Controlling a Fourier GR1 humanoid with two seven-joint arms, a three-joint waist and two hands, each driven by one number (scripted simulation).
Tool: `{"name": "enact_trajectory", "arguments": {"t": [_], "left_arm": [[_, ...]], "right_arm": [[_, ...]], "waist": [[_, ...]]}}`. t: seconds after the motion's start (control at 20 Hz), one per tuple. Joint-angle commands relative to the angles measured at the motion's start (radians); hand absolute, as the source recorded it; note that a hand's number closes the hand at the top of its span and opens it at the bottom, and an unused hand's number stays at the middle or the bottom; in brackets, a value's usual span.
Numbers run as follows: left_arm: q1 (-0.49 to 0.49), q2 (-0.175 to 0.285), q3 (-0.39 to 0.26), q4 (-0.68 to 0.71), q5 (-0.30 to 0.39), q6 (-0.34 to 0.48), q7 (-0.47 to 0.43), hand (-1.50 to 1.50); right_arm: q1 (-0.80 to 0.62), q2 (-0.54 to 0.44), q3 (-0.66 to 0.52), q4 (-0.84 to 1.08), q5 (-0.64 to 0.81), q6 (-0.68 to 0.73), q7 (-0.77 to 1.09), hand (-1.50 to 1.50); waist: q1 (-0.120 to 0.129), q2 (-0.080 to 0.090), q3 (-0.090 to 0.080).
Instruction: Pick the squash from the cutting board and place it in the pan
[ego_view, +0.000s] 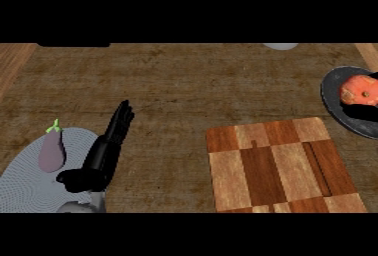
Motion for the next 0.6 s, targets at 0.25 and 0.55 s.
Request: {"name": "enact_trajectory", "arguments": {"t": [0.25,0.55], "left_arm": [[-0.037,-0.012,0.021,0.066,0.008,-0.021,-0.043,0.0],[-0.005,-0.014,0.006,0.034,0.0,-0.023,-0.03,0.0]], "right_arm": [[-0.213,-0.139,-0.191,0.538,-0.133,-0.267,-0.327,1.5],[-0.308,-0.272,-0.25,0.766,-0.19,-0.244,-0.483,1.5]], "waist": [[0.022,0.012,0.002],[0.031,0.014,0.003]]}}
